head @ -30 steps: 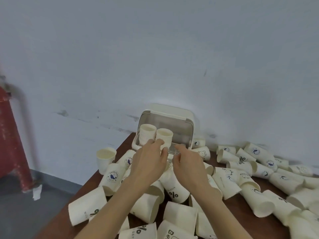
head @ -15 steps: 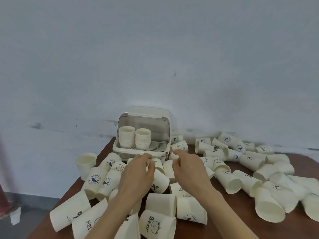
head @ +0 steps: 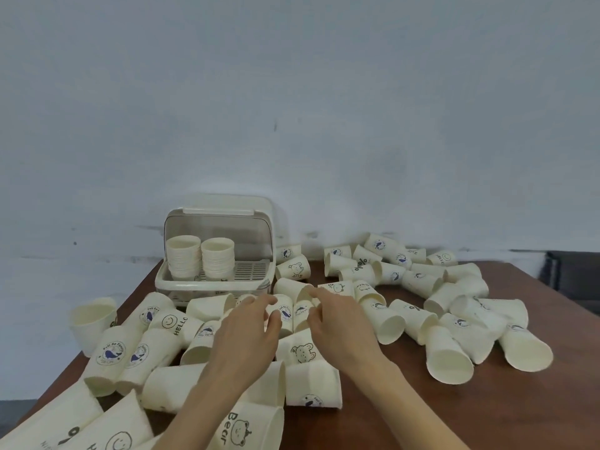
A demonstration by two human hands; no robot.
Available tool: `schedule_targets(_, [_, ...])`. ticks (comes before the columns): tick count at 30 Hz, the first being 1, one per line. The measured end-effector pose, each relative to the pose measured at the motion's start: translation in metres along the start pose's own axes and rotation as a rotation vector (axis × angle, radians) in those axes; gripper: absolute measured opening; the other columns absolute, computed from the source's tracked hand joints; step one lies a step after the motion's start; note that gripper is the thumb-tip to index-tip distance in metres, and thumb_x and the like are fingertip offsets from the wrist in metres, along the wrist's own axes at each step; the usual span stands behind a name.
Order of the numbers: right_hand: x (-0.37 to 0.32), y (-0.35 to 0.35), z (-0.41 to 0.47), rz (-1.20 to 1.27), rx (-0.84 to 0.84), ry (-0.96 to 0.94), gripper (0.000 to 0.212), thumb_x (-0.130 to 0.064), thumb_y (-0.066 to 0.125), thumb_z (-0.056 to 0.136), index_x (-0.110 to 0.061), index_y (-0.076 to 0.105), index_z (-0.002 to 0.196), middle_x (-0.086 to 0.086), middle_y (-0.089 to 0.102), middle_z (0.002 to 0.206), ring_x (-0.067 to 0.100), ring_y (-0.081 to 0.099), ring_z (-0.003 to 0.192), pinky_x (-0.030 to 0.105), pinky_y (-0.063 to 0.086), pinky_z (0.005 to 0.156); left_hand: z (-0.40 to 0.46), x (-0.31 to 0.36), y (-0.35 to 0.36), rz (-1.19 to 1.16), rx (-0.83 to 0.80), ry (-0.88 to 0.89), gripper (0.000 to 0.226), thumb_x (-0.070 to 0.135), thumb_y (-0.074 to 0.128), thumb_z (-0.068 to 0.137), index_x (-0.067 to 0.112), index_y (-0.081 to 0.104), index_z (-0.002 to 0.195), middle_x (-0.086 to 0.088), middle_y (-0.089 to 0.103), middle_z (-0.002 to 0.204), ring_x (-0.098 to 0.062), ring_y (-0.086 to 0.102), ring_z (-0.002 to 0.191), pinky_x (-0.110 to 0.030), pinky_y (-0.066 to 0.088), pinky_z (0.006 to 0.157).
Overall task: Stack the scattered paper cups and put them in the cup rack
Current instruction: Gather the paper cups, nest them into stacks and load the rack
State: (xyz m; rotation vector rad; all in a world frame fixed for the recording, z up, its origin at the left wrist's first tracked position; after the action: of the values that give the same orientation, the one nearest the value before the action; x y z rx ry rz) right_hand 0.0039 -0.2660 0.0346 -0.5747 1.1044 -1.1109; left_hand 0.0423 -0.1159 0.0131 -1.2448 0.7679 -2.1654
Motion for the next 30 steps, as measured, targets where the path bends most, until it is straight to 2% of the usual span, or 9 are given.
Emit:
schedule_targets(9, [0.019, 0.008, -0.01, -0.038, -0.041, 0.062, 0.032, -0.023, 0.04, 0.09, -0.021, 0.054, 0.119, -0.001, 0.065, 0.08, 0.024, 0.06, 0.084, 0.043, 0.051, 0.075, -0.006, -0.002, 0.01, -0.005, -0.033, 0.015, 0.027, 0.034, 0.046, 0.095, 0.033, 0.057, 0.12, 0.012, 0.058, 0.092, -0.01, 0.056, 0.082, -0.036, 0.049, 0.08])
schedule_targets(12, [0.026, 0.007, -0.016, -0.055, -0.042, 0.102, 0.03, -0.023, 0.041, 0.091, -0.019, 0.055, 0.117, 0.002, 0.066, 0.087, 0.026, 0.06, 0.089, 0.042, 0.051, 0.077, -0.008, -0.002, 0.011, -0.008, -0.035, 0.026, 0.027, 0.033, 0.046, 0.095, 0.032, 0.057, 0.12, 0.011, 0.058, 0.092, -0.011, 0.054, 0.083, -0.035, 0.048, 0.08])
schedule_targets(15, [0.033, 0.005, -0.027, -0.151, -0.059, 0.193, 0.019, -0.027, 0.041, 0.095, -0.018, 0.056, 0.099, 0.004, 0.063, 0.095, 0.026, 0.058, 0.088, 0.036, 0.047, 0.071, -0.01, -0.003, 0.01, -0.025, -0.029, 0.033, 0.028, 0.031, 0.047, 0.095, 0.03, 0.057, 0.12, 0.01, 0.058, 0.09, -0.011, 0.054, 0.083, -0.035, 0.048, 0.081])
schedule_targets(18, [0.035, 0.008, -0.04, -0.214, -0.134, 0.283, 0.032, -0.036, 0.04, 0.096, -0.017, 0.042, 0.07, 0.002, 0.056, 0.084, 0.025, 0.053, 0.079, 0.034, 0.042, 0.067, -0.014, -0.004, 0.011, -0.021, -0.032, 0.03, 0.028, 0.03, 0.047, 0.095, 0.03, 0.058, 0.12, 0.01, 0.058, 0.089, -0.011, 0.053, 0.082, -0.035, 0.047, 0.081])
schedule_targets(21, [0.036, 0.015, -0.048, -0.199, -0.198, 0.338, 0.035, -0.042, 0.04, 0.095, -0.017, 0.043, 0.071, 0.001, 0.05, 0.082, 0.026, 0.056, 0.087, 0.033, 0.039, 0.067, -0.019, -0.003, 0.012, -0.025, -0.046, 0.026, 0.028, 0.029, 0.047, 0.095, 0.029, 0.058, 0.121, 0.009, 0.058, 0.091, -0.012, 0.055, 0.083, -0.035, 0.047, 0.083])
schedule_targets(24, [0.035, 0.021, -0.051, -0.168, -0.217, 0.358, 0.032, -0.04, 0.042, 0.094, -0.016, 0.041, 0.072, 0.001, 0.049, 0.082, 0.028, 0.058, 0.09, 0.033, 0.041, 0.068, -0.023, -0.003, 0.01, -0.014, -0.053, 0.021, 0.028, 0.028, 0.048, 0.095, 0.029, 0.058, 0.121, 0.009, 0.059, 0.092, -0.013, 0.056, 0.083, -0.036, 0.048, 0.083])
schedule_targets(30, [0.029, 0.022, -0.055, -0.109, -0.205, 0.392, 0.033, -0.036, 0.045, 0.093, -0.019, 0.034, 0.066, -0.003, 0.039, 0.072, 0.025, 0.045, 0.078, 0.032, 0.037, 0.067, -0.027, -0.002, 0.005, 0.001, -0.048, 0.03, 0.027, 0.03, 0.048, 0.095, 0.029, 0.059, 0.12, 0.01, 0.058, 0.09, -0.012, 0.056, 0.083, -0.037, 0.049, 0.082])
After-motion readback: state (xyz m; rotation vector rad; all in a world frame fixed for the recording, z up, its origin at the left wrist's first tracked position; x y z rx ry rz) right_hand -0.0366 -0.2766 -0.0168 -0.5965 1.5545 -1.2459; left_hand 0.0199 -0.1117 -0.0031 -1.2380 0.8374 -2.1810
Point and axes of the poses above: each hand's wrist, its own z-axis towards the middle knuckle, its own y-axis out of the palm, x = y × z, the point moved 4 cm from there along z, towards the middle knuckle
